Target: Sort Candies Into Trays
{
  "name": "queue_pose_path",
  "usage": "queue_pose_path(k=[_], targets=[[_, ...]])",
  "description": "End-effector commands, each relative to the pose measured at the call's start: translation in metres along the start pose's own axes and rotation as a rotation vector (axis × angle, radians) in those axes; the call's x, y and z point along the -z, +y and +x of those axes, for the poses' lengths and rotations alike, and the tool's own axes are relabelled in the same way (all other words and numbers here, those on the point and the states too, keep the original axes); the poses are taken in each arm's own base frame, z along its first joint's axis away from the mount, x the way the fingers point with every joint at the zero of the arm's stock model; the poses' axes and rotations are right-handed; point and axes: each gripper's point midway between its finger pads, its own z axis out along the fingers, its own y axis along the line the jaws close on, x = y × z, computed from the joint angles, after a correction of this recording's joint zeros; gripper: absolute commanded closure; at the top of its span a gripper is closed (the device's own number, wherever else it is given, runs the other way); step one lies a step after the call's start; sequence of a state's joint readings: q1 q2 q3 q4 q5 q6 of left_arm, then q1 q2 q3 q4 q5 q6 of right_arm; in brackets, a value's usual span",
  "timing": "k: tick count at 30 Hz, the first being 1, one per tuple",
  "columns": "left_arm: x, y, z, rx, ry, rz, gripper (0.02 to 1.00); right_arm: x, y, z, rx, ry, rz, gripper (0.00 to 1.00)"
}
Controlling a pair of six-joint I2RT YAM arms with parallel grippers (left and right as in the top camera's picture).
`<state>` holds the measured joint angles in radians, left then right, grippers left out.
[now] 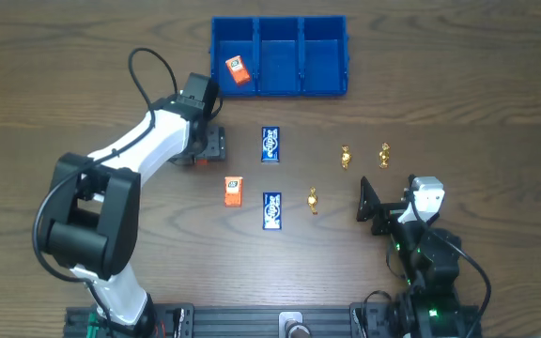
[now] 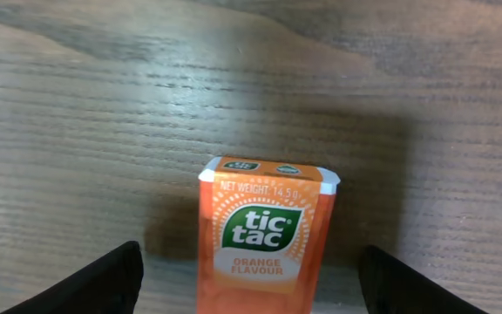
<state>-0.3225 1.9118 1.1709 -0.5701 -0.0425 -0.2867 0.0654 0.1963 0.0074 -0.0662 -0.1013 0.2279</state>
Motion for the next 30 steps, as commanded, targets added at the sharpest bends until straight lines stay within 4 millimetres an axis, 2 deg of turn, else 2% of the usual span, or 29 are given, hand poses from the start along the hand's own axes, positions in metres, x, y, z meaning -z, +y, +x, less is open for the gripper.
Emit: queue_pose_path(k=[1, 2, 5, 7, 10, 15, 18, 20, 23, 28, 30], targets=[[-0.006, -0.003, 0.001, -0.021, 0.018, 0.013, 0.24, 0.0, 0.002, 0.002, -0.007, 0.007, -0.011, 0.003], [-0.006, -0.003, 0.001, -0.021, 0.019, 0.012, 0.261, 0.0, 0.002, 0.001, -0.007, 0.006, -0.011, 0.003], [-0.006, -0.003, 0.001, -0.021, 0.019, 0.012, 0.397, 0.0, 0.002, 0.001, -0.007, 0.006, -0.011, 0.003], [-0.006, -0.003, 0.001, -0.021, 0.019, 0.012, 0.533, 0.0, 0.002, 0.001, -0.007, 0.006, -0.011, 0.005], [-0.006, -0.003, 0.001, -0.02, 0.019, 0.012, 0.647, 0.0, 0.002, 0.002, -0.007, 0.007, -0.011, 0.003], [-0.006, -0.004, -0.002, 0.0, 0.006, 0.017, 0.698, 0.0, 0.002, 0.002, -0.007, 0.007, -0.011, 0.003], [0.005, -0.01, -0.01, 0.013, -0.033, 0.051, 0.713, 0.0, 0.002, 0.001, -0.007, 0.006, -0.011, 0.003], [0.023, -0.014, -0.019, 0.026, -0.083, 0.069, 0.709, 0.0, 0.002, 0.002, -0.007, 0.007, -0.011, 0.003], [0.067, -0.022, -0.042, 0.032, -0.212, 0.09, 0.7, 0.0, 0.002, 0.002, -0.007, 0.007, -0.011, 0.003], [0.171, -0.039, -0.092, 0.031, -0.491, 0.103, 0.676, 0.0, 0.002, 0.002, -0.007, 0.007, -0.011, 0.003], [0.205, -0.045, -0.111, 0.037, -0.572, 0.097, 0.663, 0.0, 0.002, 0.002, -0.007, 0.007, -0.011, 0.003]])
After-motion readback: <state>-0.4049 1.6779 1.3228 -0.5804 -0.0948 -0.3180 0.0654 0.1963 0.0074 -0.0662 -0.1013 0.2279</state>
